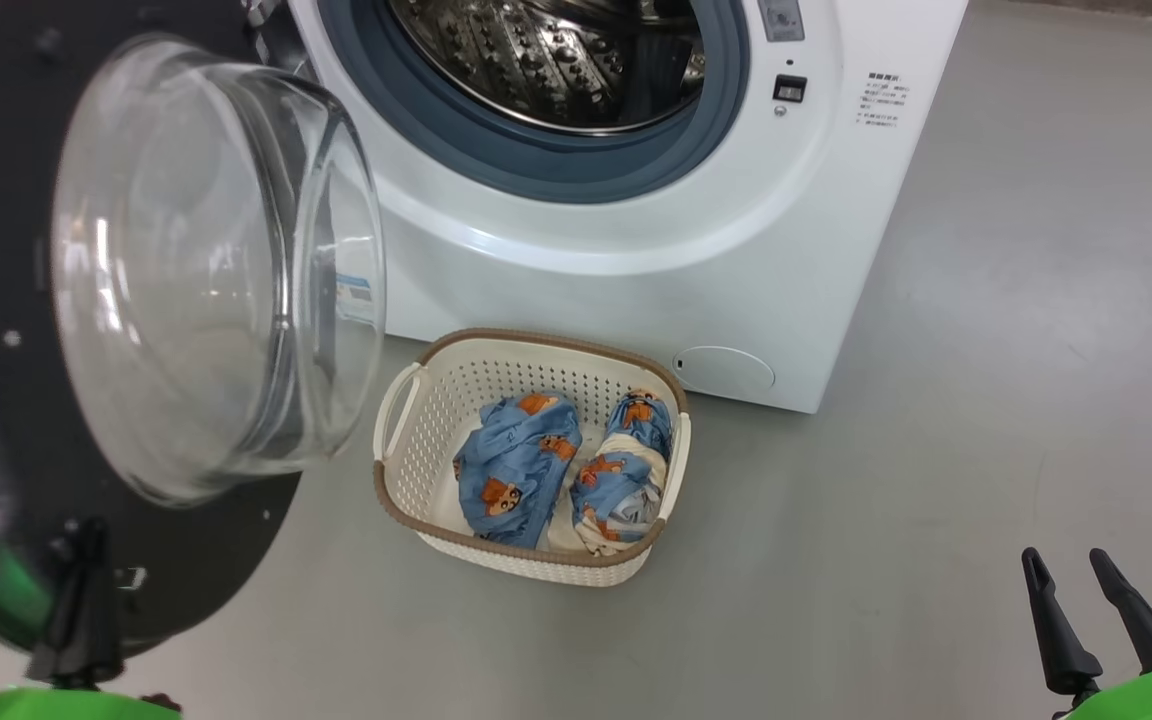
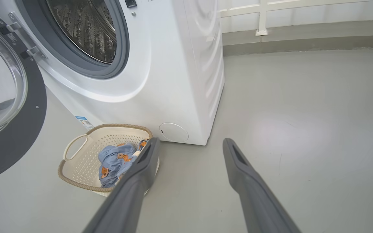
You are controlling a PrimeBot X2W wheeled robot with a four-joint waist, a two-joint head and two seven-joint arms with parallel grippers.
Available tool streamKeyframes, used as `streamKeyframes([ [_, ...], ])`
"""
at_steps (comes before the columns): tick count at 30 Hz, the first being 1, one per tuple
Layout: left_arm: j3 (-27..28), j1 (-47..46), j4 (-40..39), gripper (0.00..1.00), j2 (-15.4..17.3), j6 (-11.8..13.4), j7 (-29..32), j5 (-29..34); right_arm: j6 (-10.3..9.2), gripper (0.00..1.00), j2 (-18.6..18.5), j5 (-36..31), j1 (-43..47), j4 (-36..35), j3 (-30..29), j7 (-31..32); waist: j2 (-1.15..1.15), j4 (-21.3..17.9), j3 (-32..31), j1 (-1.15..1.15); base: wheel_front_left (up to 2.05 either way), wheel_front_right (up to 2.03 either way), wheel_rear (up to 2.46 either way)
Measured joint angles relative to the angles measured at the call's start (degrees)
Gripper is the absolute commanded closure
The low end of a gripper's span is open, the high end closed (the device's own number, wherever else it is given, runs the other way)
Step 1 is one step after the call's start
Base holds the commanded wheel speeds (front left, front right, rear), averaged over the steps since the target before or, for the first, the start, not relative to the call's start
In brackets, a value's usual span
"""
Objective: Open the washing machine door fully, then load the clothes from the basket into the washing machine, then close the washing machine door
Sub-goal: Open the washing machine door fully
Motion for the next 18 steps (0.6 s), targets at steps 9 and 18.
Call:
streamKeyframes([
  [9,3.8,-3.7,6.2,1.00,3.4,0.0,0.0,-0.9,-0.01,0.00,-0.2,0.0,-0.3,-0.4,0.2,0.0,0.00,-0.3,2.0,0.00,0.00,0.00,0.00],
  [18,8.6,-8.8,14.6,1.00,6.8,-0.1,-0.1,-1.0,0.00,0.00,-0.8,-0.5,-2.5,-0.5,1.0,0.0,0.00,-0.7,4.6,0.00,0.00,0.00,0.00],
])
